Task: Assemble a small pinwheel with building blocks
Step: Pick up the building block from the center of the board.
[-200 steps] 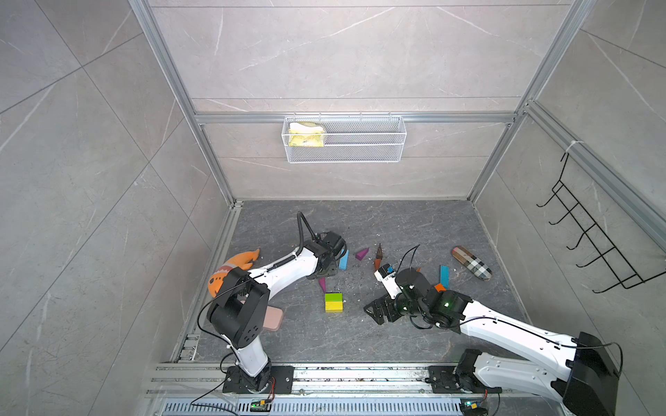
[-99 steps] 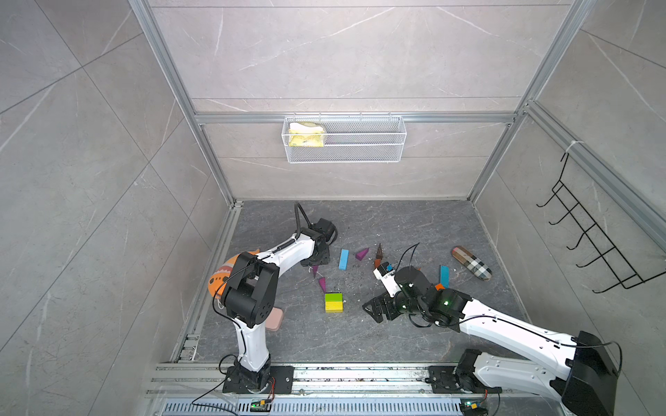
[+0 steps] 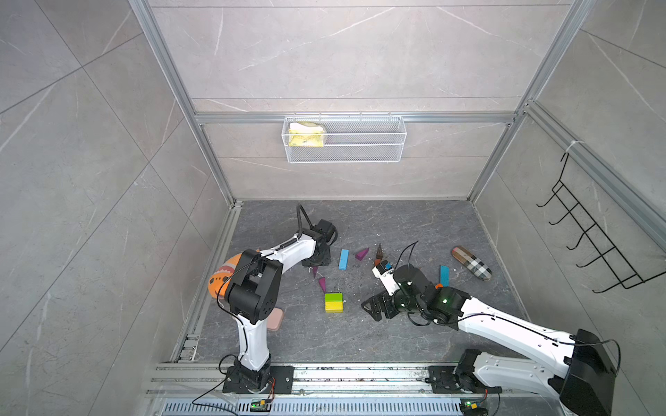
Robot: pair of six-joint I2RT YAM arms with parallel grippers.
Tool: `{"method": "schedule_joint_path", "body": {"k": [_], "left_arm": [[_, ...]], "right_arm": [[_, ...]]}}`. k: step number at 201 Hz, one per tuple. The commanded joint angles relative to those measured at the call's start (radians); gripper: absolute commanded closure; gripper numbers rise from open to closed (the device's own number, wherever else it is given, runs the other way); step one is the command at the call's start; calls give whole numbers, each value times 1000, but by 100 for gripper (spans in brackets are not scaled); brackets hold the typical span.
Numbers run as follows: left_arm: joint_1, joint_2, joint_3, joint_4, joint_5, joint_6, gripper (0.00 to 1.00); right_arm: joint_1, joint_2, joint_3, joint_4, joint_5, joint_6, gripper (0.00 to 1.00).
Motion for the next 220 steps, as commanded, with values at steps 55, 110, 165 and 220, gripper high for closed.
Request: {"method": "schedule_joint_path", "body": {"k": [55, 110, 165, 220], "left_arm": [[13, 48, 9, 23, 48, 30, 56], [17, 65, 11, 23, 46, 37, 64], [23, 65, 15, 17, 36, 57, 77], [19, -29, 18, 43, 98, 168, 78]], "right_arm": [[-4, 6, 14, -17, 16, 19, 0], [-4, 10, 15, -17, 22, 21, 0], [-4, 6, 15, -18, 27, 27, 0], [-18, -87, -39, 3, 35, 40, 0]]}}
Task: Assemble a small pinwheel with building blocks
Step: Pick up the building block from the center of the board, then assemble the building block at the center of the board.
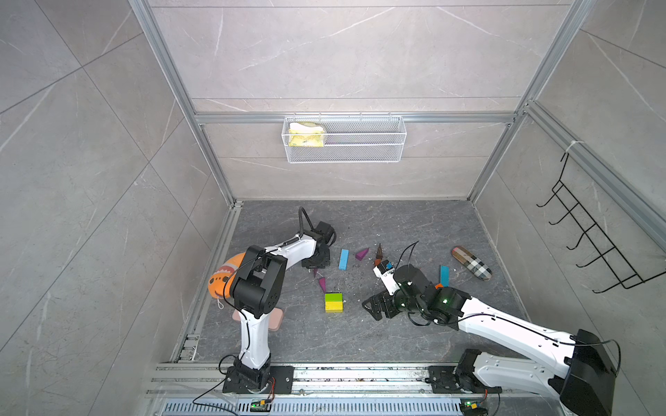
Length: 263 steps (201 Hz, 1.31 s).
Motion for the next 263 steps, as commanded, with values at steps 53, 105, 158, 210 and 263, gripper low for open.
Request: {"method": "schedule_joint_path", "body": {"k": [53, 105, 158, 210, 263], "left_arm": [[-112, -221, -33, 79, 76, 207, 79], [-300, -239, -52, 90, 78, 248, 79], [-353, -200, -77, 93, 65, 270, 79], [-359, -175, -84, 120, 79, 318, 79], [-359, -117, -68, 122, 78, 319, 79]], "right_arm": [[-35, -200, -110, -18, 16, 66, 0], [-35, -333, -178, -90, 57, 102, 0], [-35, -412, -231, -105, 52, 127, 0], [-35, -413, -237, -114, 51, 117, 0], [-35, -386, -228, -108, 49, 107, 0]]}}
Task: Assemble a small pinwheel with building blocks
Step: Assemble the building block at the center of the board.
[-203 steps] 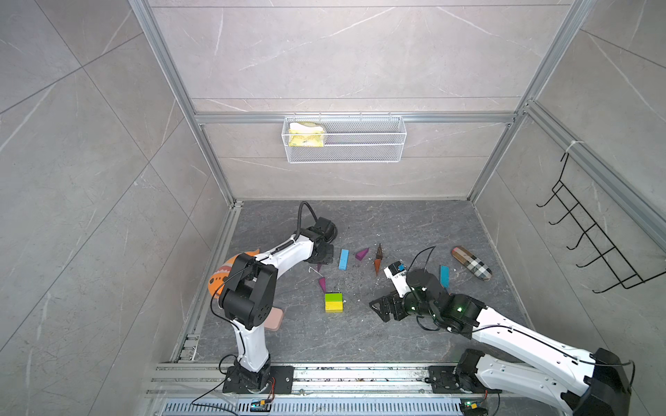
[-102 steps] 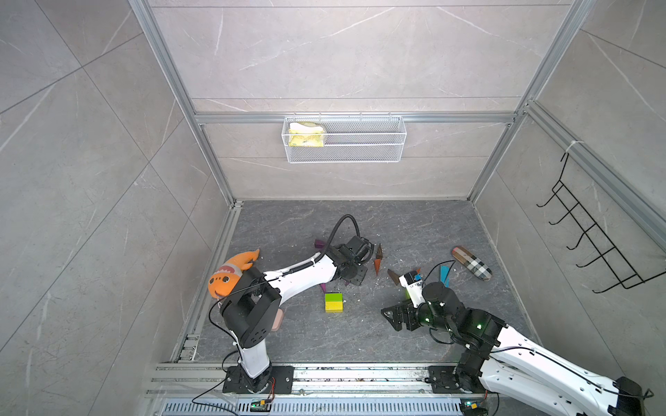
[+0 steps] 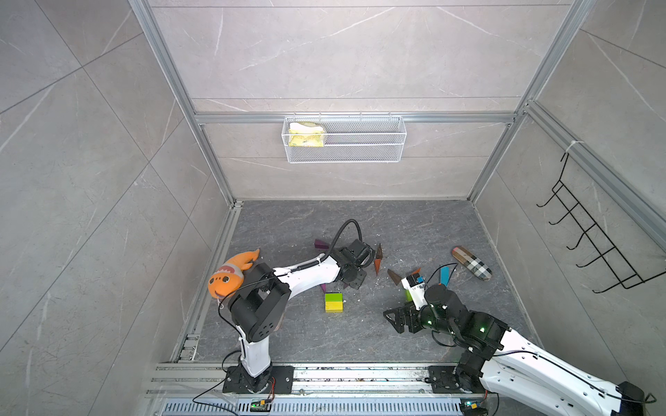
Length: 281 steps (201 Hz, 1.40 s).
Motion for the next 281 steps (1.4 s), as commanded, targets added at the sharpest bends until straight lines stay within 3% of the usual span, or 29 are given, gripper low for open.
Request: {"method": "schedule_joint_path", "body": {"k": [1, 281], "left_arm": [[-3, 15, 18, 15, 5, 24, 79], [-2, 61, -31, 34, -12, 44, 78]], "right_arm": [[-4, 9, -1, -10, 11, 2, 0], [-4, 46, 6, 13, 0, 3, 0]]}}
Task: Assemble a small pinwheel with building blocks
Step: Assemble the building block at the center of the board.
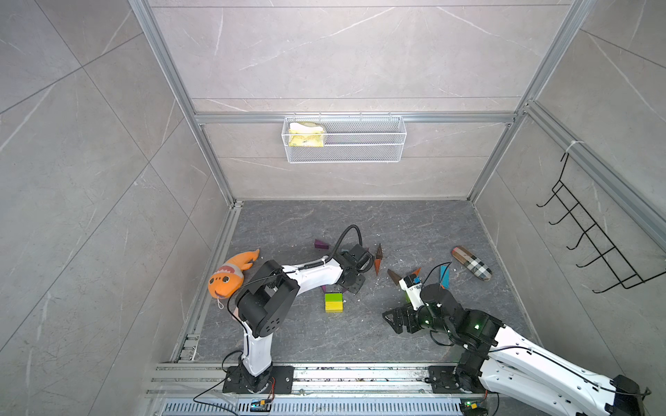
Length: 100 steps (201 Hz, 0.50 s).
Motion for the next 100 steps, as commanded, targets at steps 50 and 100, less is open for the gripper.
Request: {"method": "schedule_joint_path", "body": {"k": [50, 100], "left_arm": [[0, 20, 1, 5, -12, 28, 76], [0, 20, 2, 0, -18, 31, 67]], "right_arm": [[-4, 5, 7, 12, 1, 3, 0], [-4, 11, 9, 16, -1, 2, 0]]}}
